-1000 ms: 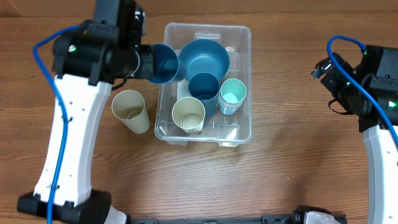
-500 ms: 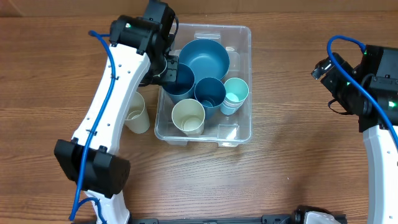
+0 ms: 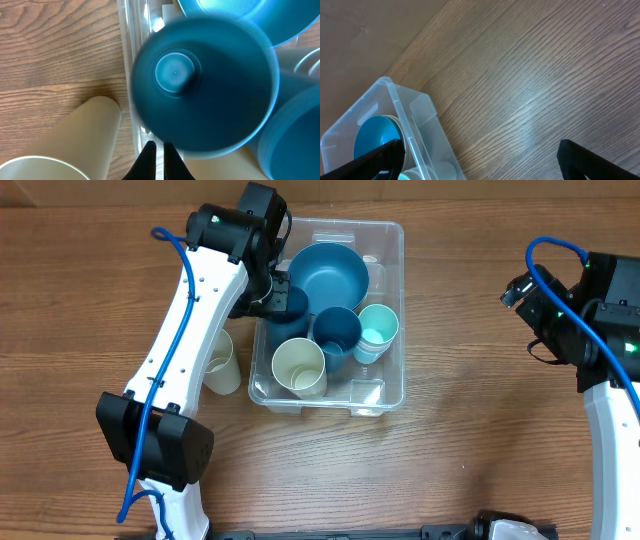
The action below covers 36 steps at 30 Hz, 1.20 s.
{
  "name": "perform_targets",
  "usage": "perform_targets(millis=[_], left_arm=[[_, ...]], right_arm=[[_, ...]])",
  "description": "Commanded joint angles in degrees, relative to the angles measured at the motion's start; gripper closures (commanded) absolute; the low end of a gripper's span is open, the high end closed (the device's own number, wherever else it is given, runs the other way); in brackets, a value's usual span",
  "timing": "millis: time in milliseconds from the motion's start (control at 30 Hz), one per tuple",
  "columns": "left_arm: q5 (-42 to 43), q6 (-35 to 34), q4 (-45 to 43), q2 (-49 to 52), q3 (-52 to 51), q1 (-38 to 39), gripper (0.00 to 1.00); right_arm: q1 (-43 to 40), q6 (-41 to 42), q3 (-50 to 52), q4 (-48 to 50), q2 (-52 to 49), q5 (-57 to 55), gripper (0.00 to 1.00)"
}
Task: Pack container
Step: 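Carry the teal cup into the bin's far-left area and release, then grasp the last tall cream cup with the left gripper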
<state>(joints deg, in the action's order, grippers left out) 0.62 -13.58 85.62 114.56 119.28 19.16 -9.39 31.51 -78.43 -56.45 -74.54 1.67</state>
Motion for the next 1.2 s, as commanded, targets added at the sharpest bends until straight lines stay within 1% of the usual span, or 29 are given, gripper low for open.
perform_targets(millis=[0, 67, 100, 133, 233, 300, 333, 367, 433, 467, 500, 533, 600, 667, 700, 733, 800, 933, 1000, 1067, 1167], left_arm=[[-0.2, -1.7, -0.6, 0.5, -0.3, 0.4, 0.92], [-0.2, -1.9, -0.7, 0.5, -0.3, 0.3, 0.92], [-0.2, -1.9, -1.0, 0.4, -0.3, 0.3, 0.88], [-0.2, -2.0, -1.4, 0.1, -0.3, 0.3, 0.88], [-0.2, -2.3, -1.6, -0.9, -0.2, 0.3, 0.88], [-1.8, -2.3, -1.1, -2.1, 0.8, 0.2, 0.87], [-3.0, -3.2, -0.4, -2.8, 1.7, -0.3, 0.84], [-3.7, -3.7, 0.3, -3.5, 2.6, -0.9, 0.73], [-3.8, -3.8, 1.9, -5.3, 5.0, -2.9, 0.62], [-3.8, -3.8, 2.6, -6.2, 6.1, -4.1, 0.58], [-3.8, -3.8, 3.6, -7.2, 7.3, -5.7, 0.57], [-3.8, -3.8, 4.8, -8.9, 8.6, -8.5, 0.55], [-3.3, -3.8, 5.9, -11.6, 9.0, -13.0, 0.44], [-0.5, -3.1, 8.9, -13.4, 8.9, -19.3, 0.39], [0.1, -2.6, 10.7, -13.4, 8.6, -21.4, 0.39], [0.9, -1.3, 11.2, -13.3, 7.1, -23.2, 0.44], [2.0, -0.2, 11.0, -13.4, 3.5, -24.4, 0.48], [2.7, 0.3, 7.8, -13.4, -6.1, -24.3, 0.48], [5.6, 1.9, 5.3, -13.4, -11.0, -24.3, 0.48], [7.9, 2.9, 2.9, -13.4, -15.0, -24.4, 0.48], [7.8, 3.9, 0.4, -13.4, -18.9, -24.4, 0.46]], right_arm=[[-0.1, 0.3, -0.7, 0.3, -0.1, 0.0, 0.0], [-0.1, 0.2, -0.7, 0.3, -0.1, -0.1, 0.0], [-0.1, 0.3, -0.7, 0.3, -0.1, -0.1, 0.0], [-0.1, 0.3, -0.7, 0.3, -0.1, -0.1, 0.0], [-0.1, 0.3, -0.7, 0.3, -0.1, -0.1, 0.0], [-0.1, 0.2, -0.7, 0.3, -0.1, -0.1, 0.0], [-0.1, 0.3, -0.7, 0.3, -0.1, -0.1, 0.0], [-0.1, 0.3, -0.7, 0.3, -0.1, -0.1, 0.0], [-0.1, 0.3, -0.7, 0.3, -0.1, -0.1, 0.0], [-0.1, 0.3, -0.7, 0.3, -0.1, -0.1, 0.0], [-0.1, 0.3, -0.7, 0.3, -0.1, -0.1, 0.0], [-0.1, 0.3, -0.7, 0.3, -0.1, 0.0, 0.0], [-0.1, 0.3, -0.7, 0.3, -0.1, -0.1, 0.0], [-0.1, 0.3, -0.7, 0.3, -0.1, -0.1, 0.0], [-0.1, 0.3, -0.7, 0.3, -0.1, -0.1, 0.0], [-0.1, 0.3, -0.7, 0.3, -0.1, -0.1, 0.0], [-0.1, 0.2, -0.7, 0.3, -0.1, -0.1, 0.0], [-0.1, 0.3, -0.7, 0.4, -0.1, -0.1, 0.0], [-0.1, 0.3, -0.7, 0.3, -0.1, -0.1, 0.0], [-0.1, 0.3, -0.7, 0.3, -0.1, 0.0, 0.0], [-0.1, 0.3, -0.7, 0.3, -0.1, 0.0, 0.0]])
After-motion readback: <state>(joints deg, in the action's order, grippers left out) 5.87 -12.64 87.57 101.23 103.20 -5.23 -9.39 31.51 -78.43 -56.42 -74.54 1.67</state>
